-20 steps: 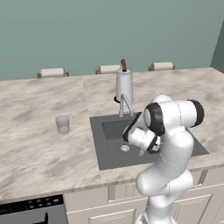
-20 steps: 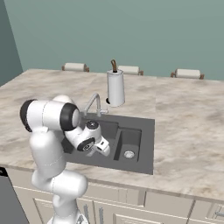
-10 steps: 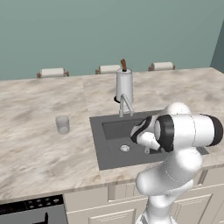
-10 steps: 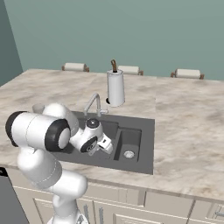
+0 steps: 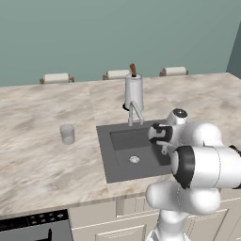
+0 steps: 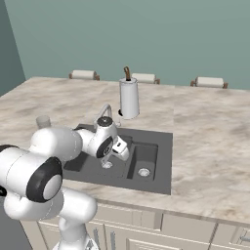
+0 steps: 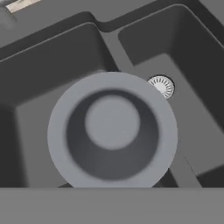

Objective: Move any existing items from the left basin to the right basin for drying. Then move the glass cup from the counter to the left basin of the sink for washing.

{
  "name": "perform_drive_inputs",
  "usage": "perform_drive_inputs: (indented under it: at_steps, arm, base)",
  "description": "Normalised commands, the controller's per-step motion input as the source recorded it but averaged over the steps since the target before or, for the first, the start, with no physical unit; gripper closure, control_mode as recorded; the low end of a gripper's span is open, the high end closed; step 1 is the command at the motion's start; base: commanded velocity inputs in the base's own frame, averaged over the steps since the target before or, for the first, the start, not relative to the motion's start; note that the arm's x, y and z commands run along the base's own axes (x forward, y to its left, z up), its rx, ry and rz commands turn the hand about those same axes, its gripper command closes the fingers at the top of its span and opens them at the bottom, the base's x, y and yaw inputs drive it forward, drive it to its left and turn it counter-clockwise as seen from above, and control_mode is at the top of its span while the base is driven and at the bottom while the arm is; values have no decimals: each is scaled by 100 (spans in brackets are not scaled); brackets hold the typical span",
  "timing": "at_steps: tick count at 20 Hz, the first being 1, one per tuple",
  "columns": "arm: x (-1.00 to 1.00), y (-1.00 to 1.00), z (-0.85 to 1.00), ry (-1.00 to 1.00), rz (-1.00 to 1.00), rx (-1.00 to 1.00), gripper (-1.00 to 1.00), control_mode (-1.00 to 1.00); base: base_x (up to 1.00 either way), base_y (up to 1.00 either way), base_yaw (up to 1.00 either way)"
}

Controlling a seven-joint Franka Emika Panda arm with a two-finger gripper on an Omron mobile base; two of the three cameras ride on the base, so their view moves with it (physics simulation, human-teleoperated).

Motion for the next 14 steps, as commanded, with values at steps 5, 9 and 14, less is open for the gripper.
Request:
perform_drive_inputs:
  at_steps: [5,9,14]
  arm:
    - [0,-26,60,12,0,0,100,-100]
    - [0,-31,21,7,0,0,100,-100]
    - [0,-30,0,3,0,0,100,-100]
  base:
    - [0,0,0]
    - [0,0,0]
    - [0,0,0]
